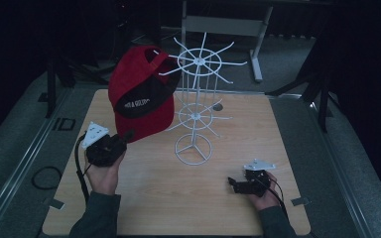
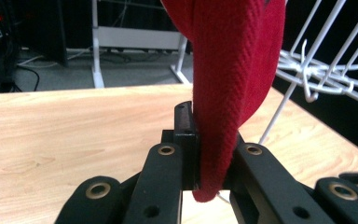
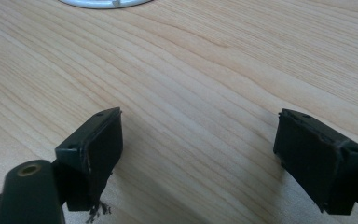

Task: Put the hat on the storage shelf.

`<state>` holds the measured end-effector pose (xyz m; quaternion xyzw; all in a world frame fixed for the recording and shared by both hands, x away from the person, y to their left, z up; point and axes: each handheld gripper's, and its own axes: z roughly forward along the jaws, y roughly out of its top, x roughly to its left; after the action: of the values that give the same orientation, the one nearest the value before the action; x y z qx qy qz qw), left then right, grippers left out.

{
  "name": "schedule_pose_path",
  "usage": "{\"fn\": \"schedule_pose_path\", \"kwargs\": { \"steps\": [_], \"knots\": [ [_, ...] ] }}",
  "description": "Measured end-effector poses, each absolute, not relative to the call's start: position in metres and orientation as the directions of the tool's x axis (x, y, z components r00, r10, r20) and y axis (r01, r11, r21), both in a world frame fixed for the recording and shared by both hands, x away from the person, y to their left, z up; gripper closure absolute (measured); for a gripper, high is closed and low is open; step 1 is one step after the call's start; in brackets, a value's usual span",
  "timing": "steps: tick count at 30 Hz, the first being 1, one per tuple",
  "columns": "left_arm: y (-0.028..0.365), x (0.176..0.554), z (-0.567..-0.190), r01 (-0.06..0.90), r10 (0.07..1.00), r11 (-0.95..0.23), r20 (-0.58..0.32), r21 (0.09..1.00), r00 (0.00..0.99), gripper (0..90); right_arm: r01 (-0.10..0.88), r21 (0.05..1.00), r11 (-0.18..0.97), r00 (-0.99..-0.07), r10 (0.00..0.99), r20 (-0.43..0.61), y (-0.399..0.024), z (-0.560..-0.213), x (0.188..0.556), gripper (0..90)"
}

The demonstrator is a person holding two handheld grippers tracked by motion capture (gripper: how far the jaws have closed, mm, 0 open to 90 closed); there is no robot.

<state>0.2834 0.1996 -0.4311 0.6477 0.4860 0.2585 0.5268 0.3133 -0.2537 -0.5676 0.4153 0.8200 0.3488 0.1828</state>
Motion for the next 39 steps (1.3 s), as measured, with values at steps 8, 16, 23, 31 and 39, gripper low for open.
{"fn": "schedule_pose_path", "kwargs": {
  "steps": [8,16,23,31,39],
  "knots": [
    [0.193,0.287,-0.445,0.388,0.895,-0.007,-0.167,0.922,0.414,84.6,0.553,0.724,0.413,-0.589,0.808,-0.011,-0.254,-0.568,0.313,15.3],
    [0.193,0.288,-0.446,0.383,0.883,-0.018,-0.165,0.923,0.439,66.2,0.553,0.724,0.412,-0.589,0.808,-0.01,-0.254,-0.568,0.313,15.3],
    [0.194,0.288,-0.454,0.401,0.888,-0.023,-0.165,0.916,0.429,58.9,0.552,0.724,0.414,-0.589,0.808,-0.013,-0.254,-0.568,0.313,15.3],
    [0.197,0.291,-0.458,0.423,0.89,-0.036,-0.163,0.905,0.426,51.1,0.552,0.724,0.413,-0.589,0.808,-0.012,-0.254,-0.568,0.313,15.3],
    [0.203,0.294,-0.468,0.454,0.897,-0.033,-0.174,0.89,0.407,45.7,0.553,0.723,0.413,-0.589,0.808,-0.011,-0.254,-0.568,0.313,15.3]
  ]
}}
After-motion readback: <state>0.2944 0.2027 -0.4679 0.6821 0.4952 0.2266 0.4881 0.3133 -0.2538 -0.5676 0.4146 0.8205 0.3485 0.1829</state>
